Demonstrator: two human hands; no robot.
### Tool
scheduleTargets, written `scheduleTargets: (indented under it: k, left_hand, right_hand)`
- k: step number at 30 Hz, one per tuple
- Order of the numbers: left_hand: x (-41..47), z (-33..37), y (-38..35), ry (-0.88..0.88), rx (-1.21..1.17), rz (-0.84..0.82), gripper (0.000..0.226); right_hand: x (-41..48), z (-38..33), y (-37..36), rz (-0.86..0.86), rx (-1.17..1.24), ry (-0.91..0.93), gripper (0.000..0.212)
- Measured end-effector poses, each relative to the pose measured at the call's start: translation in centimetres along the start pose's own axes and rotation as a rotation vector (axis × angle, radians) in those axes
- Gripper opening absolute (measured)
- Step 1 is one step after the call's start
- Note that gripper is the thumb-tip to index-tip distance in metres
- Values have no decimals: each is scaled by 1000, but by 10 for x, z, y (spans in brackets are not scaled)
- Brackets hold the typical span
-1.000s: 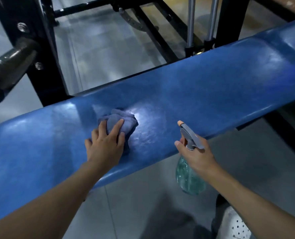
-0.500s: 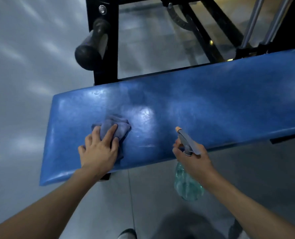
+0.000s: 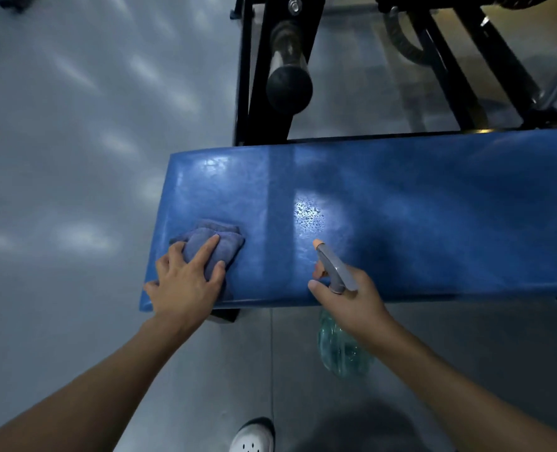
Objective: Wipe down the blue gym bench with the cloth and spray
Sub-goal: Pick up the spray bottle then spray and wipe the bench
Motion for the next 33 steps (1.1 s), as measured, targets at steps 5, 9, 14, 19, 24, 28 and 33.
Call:
scheduleTargets:
  k: [5, 9, 14, 19, 24, 28, 33]
  left_hand:
    - [-1, -25, 2, 41, -90, 1, 47]
    - [2, -39, -2, 37, -166, -5, 47]
    - [1, -46, -5, 31, -196, 12, 50]
    - [1, -46, 0, 15, -310, 30, 51]
    - [-6, -46, 14, -79, -520, 116, 46]
    - [-22, 14, 12, -224, -515, 84, 47]
    - [-46, 176, 17, -488, -511, -24, 48]
  right_hand:
    - [15, -10, -28, 7, -157, -48, 30]
    - [26, -24, -52, -35, -136, -52, 32]
    - [41, -46, -77, -49, -201, -42, 23]
    - [49, -63, -90, -22, -376, -54, 29]
    - [27, -57, -60, 24, -246, -36, 21]
    - [3, -48, 0, 115, -111, -31, 21]
    - [-46, -40, 122, 291, -20, -20, 13]
Point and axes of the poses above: each hand's wrist, its own x-axis towards the middle knuckle, its own y-axis out of the back of the hand, z = x × y, the point moved 8 cm from there along x, towards the middle knuckle, and after that the axes turned 12 degrees about -z, right-handed, at the moved point
